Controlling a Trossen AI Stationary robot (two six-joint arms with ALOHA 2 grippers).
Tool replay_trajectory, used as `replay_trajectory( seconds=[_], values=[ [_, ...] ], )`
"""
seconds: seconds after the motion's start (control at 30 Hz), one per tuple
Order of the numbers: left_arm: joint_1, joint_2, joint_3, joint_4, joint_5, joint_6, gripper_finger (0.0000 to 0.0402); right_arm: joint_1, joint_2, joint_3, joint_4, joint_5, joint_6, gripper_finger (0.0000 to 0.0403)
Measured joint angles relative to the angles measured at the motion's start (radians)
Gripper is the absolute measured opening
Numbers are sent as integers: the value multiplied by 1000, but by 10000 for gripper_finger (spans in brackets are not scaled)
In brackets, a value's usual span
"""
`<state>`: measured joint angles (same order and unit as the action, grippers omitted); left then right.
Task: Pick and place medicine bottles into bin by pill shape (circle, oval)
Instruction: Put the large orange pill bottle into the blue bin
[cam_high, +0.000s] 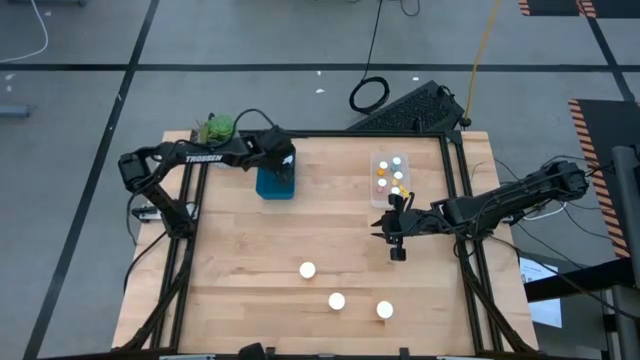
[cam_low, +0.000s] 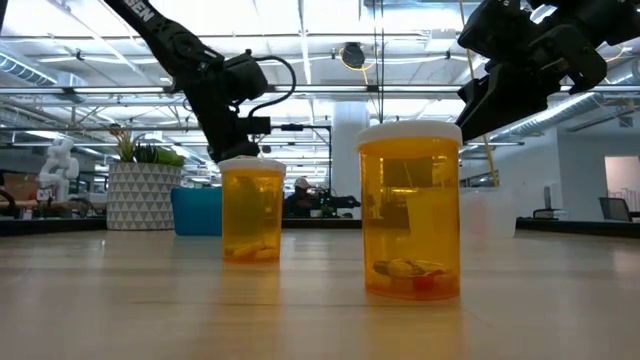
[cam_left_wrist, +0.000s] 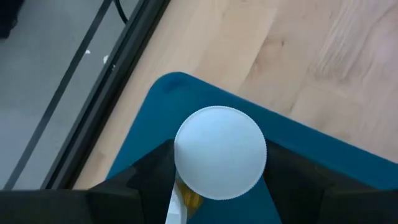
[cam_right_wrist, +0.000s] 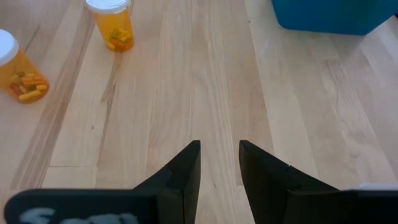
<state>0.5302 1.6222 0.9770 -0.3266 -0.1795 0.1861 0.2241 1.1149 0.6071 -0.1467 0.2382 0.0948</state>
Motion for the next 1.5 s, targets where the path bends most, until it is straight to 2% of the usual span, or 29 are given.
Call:
replay_trajectory(
  seconds=[0.43, 0.8, 1.03, 1.27, 1.5],
  values=[
    [0, 0, -44, 41, -1, 14, 228, 0, 0, 0, 0, 0, 5, 102],
    [-4, 0, -42, 49, -29, 22, 303, 0, 0, 0, 0, 0, 0, 102],
    [-47, -98, -36, 22, -46, 7, 312, 0, 0, 0, 0, -2, 6, 102],
    [-173, -299, -36, -89, -80, -79, 312, 0, 0, 0, 0, -6, 25, 102],
    [-490, -418, -36, -297, -136, -247, 278, 0, 0, 0, 0, -7, 27, 102]
  ],
)
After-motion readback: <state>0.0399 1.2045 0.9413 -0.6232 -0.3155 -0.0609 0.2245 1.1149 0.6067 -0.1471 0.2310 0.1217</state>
